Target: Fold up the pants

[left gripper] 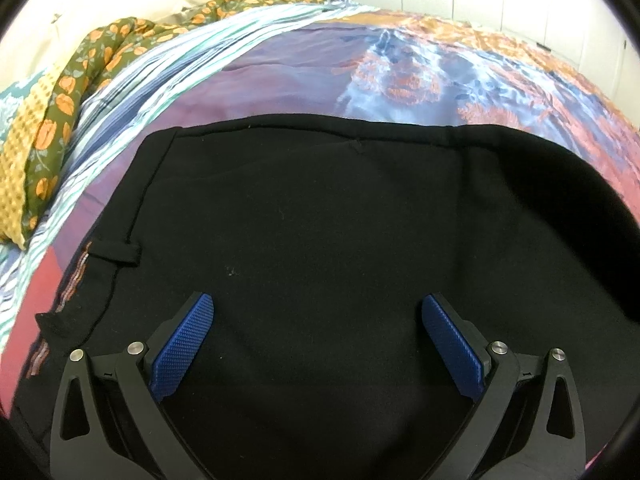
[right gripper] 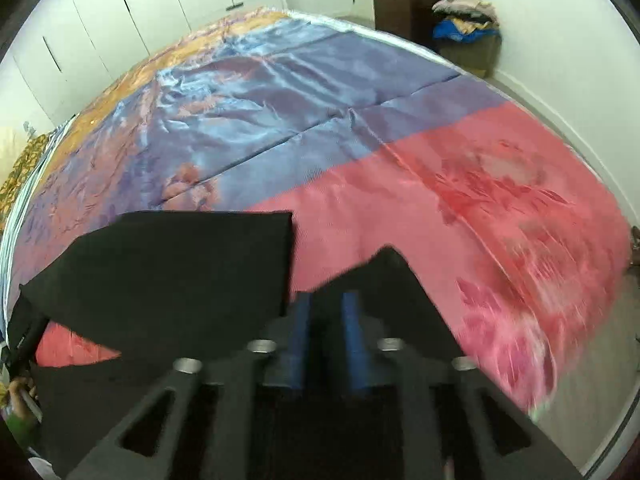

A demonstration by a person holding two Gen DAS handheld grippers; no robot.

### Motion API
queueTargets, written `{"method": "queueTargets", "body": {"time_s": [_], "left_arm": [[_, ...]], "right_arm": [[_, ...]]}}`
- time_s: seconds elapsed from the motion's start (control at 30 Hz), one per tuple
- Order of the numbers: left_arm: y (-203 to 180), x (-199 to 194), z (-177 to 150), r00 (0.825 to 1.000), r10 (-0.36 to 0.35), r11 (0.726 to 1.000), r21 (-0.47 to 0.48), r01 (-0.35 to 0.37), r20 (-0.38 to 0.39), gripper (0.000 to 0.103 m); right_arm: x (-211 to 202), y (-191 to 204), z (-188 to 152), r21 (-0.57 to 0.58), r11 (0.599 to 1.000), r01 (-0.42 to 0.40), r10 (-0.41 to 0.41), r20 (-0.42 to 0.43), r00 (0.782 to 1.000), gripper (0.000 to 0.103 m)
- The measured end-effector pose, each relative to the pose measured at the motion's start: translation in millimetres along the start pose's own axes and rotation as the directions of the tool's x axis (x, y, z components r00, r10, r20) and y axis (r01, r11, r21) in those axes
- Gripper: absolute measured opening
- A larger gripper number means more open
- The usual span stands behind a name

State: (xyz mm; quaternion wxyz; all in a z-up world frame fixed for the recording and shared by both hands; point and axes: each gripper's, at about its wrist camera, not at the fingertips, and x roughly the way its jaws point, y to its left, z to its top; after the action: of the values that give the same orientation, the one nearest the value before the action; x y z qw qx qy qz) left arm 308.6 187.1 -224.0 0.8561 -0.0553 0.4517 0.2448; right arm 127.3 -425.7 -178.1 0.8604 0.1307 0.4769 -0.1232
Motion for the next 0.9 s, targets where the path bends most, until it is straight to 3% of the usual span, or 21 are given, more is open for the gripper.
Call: {"method": "queueTargets", "body": {"time_s": [0.07, 0.1, 0.2, 0.3, 0.4, 0.6, 0.73, 0.9], "left_arm": [[-1.6, -7.9, 6.2, 0.998, 0.025, 1.0, 0.016, -0.024, -0.063, 0.102], [-1.1, -19.2, 6.5, 0.996, 0.02, 1.0, 0.003, -0.019, -0.086, 0.101], [0.6, -69.2, -10.1, 0.991, -0.122, 0.992, -0.033, 0.121, -0.046, 0.102], [-6.8, -116.0, -47.9, 0.974, -0.223, 0.975, 0.005, 0.224, -0.031, 0.102], [-13.7, -138.8, -87.5, 0.962, -0.27, 0.961, 0.047, 0.272, -0.042, 0.102], [-18.1, -123.5, -139.9, 0.971, -0.222, 0.967, 0.107, 0.23, -0.083, 0.103], [-18.6, -113.8, -137.7, 0.965, -0.244, 0.962, 0.097, 0.253, -0.101, 0.103], [-20.9, -111.7, -138.3, 0.968, -0.237, 0.962, 0.119, 0.246, -0.084, 0.103]], "right_arm": [[-15.2, 23.2, -12.3, -0.051, 0.998, -0.048, 0.051, 0.047, 0.998, 0.081], [-22.2, 38.2, -19.0, -0.094, 0.993, -0.075, 0.081, 0.063, 0.995, 0.083], [-32.3, 83.6, -42.1, -0.206, 0.971, -0.125, 0.142, 0.071, 0.987, 0.083], [-34.0, 123.8, -68.8, -0.286, 0.942, -0.174, 0.201, 0.066, 0.977, 0.083], [-30.3, 153.1, -91.6, -0.32, 0.927, -0.195, 0.219, 0.043, 0.975, 0.083], [-6.9, 180.3, -126.7, -0.312, 0.926, -0.211, 0.209, -0.039, 0.977, 0.089], [6.6, 192.3, -140.7, -0.382, 0.906, -0.182, 0.183, -0.034, 0.982, 0.103], [19.3, 190.4, -143.0, -0.362, 0.915, -0.177, 0.181, -0.023, 0.983, 0.103]]}}
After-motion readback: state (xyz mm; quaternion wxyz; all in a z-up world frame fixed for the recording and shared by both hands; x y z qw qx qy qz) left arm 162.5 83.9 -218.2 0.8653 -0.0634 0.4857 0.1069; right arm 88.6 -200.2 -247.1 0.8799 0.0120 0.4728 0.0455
